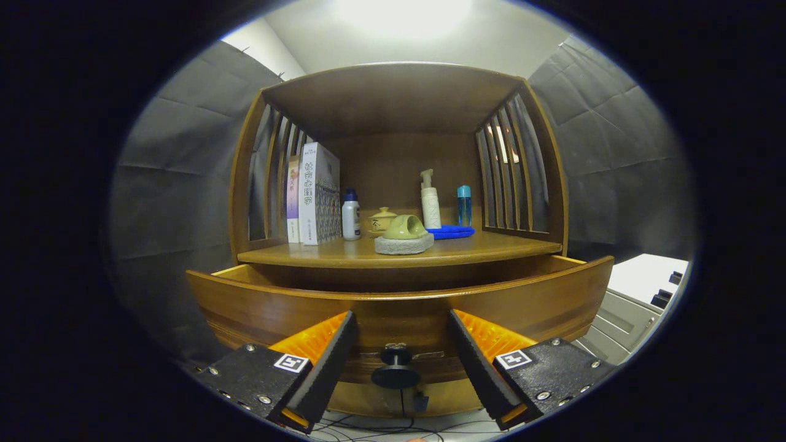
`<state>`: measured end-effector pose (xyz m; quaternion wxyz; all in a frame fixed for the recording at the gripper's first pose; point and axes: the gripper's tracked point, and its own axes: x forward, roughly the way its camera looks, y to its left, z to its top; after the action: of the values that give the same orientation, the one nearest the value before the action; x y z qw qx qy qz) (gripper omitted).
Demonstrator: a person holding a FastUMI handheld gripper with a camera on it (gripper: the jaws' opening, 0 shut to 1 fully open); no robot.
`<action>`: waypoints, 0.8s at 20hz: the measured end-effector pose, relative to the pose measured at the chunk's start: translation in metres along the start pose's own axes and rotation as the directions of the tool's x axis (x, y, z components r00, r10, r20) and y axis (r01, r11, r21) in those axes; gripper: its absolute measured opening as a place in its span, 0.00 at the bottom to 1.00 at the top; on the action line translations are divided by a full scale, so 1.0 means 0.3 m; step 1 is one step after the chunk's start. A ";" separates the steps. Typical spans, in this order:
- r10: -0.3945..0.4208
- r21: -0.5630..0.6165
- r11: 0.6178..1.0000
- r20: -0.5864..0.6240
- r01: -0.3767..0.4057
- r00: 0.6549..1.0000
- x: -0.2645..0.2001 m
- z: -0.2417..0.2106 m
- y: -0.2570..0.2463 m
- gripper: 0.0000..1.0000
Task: Pull open the drawer, take out the items inside it, and place them on the countertop above the cabinet.
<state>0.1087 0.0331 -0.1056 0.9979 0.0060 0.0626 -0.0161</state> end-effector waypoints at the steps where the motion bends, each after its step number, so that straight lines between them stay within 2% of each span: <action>1: 0.000 0.001 1.000 -0.003 0.000 1.000 0.015 -0.001 0.000 0.95; 16: -0.004 -0.001 1.000 -0.017 0.004 1.000 0.175 0.011 0.001 0.95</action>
<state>0.1613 0.0317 -0.1089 0.9973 0.0054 0.0713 -0.0181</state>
